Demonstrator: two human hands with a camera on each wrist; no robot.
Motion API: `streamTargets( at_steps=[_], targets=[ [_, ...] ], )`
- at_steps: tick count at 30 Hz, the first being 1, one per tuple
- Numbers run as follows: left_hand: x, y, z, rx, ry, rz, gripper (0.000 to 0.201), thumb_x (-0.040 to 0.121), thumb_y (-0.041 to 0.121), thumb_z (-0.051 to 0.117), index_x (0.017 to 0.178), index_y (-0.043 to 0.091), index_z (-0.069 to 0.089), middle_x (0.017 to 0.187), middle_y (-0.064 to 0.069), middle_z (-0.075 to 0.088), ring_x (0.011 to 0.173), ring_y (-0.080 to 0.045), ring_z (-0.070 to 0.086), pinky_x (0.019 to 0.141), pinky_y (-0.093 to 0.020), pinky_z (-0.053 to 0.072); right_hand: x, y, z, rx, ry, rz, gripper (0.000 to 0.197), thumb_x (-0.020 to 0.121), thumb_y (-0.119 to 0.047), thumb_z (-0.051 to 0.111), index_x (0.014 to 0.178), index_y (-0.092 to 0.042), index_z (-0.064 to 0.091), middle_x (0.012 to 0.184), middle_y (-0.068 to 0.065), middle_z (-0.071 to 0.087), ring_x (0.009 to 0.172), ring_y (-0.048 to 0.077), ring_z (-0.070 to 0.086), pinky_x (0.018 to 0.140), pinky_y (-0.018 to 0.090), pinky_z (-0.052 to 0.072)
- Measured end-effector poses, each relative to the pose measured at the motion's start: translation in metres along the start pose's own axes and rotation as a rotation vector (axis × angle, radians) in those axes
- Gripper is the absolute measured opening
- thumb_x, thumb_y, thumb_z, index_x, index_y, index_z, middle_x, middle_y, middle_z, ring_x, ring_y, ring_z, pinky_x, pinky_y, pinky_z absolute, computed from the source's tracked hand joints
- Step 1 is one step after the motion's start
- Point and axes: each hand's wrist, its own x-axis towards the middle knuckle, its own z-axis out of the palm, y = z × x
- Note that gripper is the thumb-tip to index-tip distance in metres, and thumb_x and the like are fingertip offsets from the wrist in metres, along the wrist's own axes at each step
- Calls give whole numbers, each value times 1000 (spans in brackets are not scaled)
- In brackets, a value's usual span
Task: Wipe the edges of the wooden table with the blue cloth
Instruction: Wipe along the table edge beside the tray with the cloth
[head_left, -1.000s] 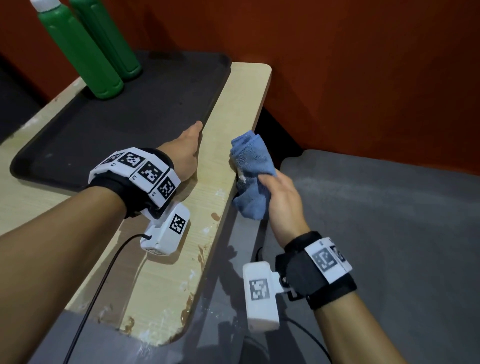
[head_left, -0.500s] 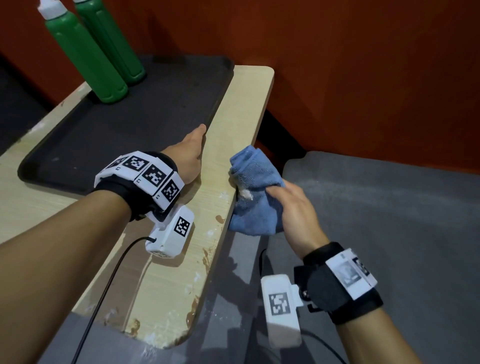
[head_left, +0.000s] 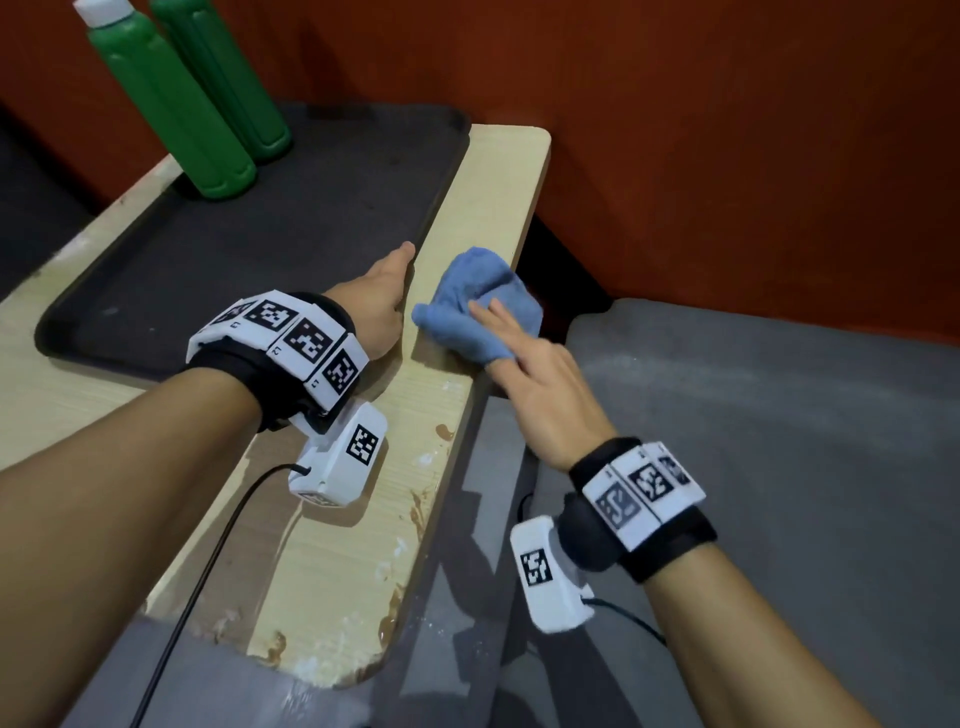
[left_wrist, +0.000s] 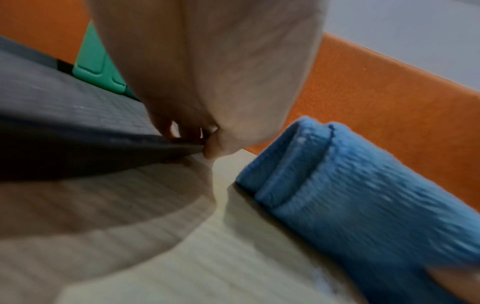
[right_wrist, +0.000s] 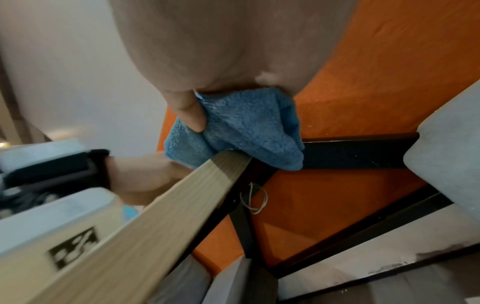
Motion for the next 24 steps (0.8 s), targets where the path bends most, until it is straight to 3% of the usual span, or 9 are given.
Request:
streamTargets(
  at_steps=[4,9,14,19,22,24],
  targets=[
    [0,-2,-1,-13,-11,23,79,93,1,38,153,25,-7,163,0,3,146,-28,25,118,-40,26,-10,9,6,4,-10,-71,48,97,-14,40,144,-22,40,152,-10,35,143,-3,21,120,28,19],
    [0,0,-1,-19,9,2,75,95,2,35,153,28,-5,163,2,7,145,-27,28,118,-40,26,19,14,-5,-20,47,-40,49,96,-19,38,144,-24,42,152,-4,38,143,4,26,119,32,24],
    [0,0,-2,-23,4,1,78,92,1,37,153,27,-4,163,2,8,144,-27,31,117,-38,29,-4,18,1,-8,-9,-89,51,92,-19,39,141,-29,45,150,-8,41,141,0,30,118,32,27],
    [-1,1,-1,-2,25,-31,76,94,2,35,153,30,-5,162,2,10,144,-29,31,117,-39,28,39,23,-17,-126,44,-2,52,92,-31,34,144,-33,40,153,-7,35,141,16,34,115,42,31],
    [1,-1,0,-18,9,-25,77,93,3,36,153,30,-5,163,1,10,143,-29,31,117,-40,28,32,18,-14,-157,11,-6,51,95,-26,37,145,-32,37,155,-7,30,143,13,29,119,35,23],
    [2,-2,0,-35,-1,-16,79,92,4,38,153,31,-5,162,1,11,142,-30,34,116,-42,30,8,15,-7,-220,-59,-85,51,96,-24,35,146,-30,36,156,-11,28,144,3,21,120,29,18]
  ],
)
